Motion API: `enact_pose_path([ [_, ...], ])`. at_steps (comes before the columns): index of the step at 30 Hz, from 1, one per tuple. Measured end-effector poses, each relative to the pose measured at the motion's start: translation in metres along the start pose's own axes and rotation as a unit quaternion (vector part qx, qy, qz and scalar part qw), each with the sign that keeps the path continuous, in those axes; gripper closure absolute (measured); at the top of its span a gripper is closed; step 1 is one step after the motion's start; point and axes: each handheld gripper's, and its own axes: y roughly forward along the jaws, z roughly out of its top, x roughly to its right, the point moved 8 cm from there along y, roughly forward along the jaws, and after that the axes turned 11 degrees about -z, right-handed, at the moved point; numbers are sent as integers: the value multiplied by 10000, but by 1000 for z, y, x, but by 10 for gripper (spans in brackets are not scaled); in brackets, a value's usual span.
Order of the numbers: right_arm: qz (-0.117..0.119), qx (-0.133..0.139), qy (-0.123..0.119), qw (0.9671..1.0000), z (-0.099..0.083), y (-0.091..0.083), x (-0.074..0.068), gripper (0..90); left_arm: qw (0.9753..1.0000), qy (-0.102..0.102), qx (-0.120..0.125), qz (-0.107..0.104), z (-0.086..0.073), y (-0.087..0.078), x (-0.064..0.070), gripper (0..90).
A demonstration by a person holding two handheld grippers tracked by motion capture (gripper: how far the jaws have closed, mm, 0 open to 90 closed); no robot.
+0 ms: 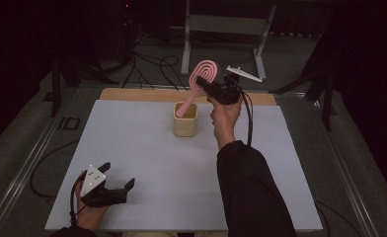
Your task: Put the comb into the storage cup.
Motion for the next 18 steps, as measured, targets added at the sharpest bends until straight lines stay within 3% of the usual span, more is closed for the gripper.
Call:
enact_pose_path([
  [18, -96, -23, -28, 9999, -11, 5, 1, 635, 10000, -1, -5, 6, 0, 0, 0, 2],
])
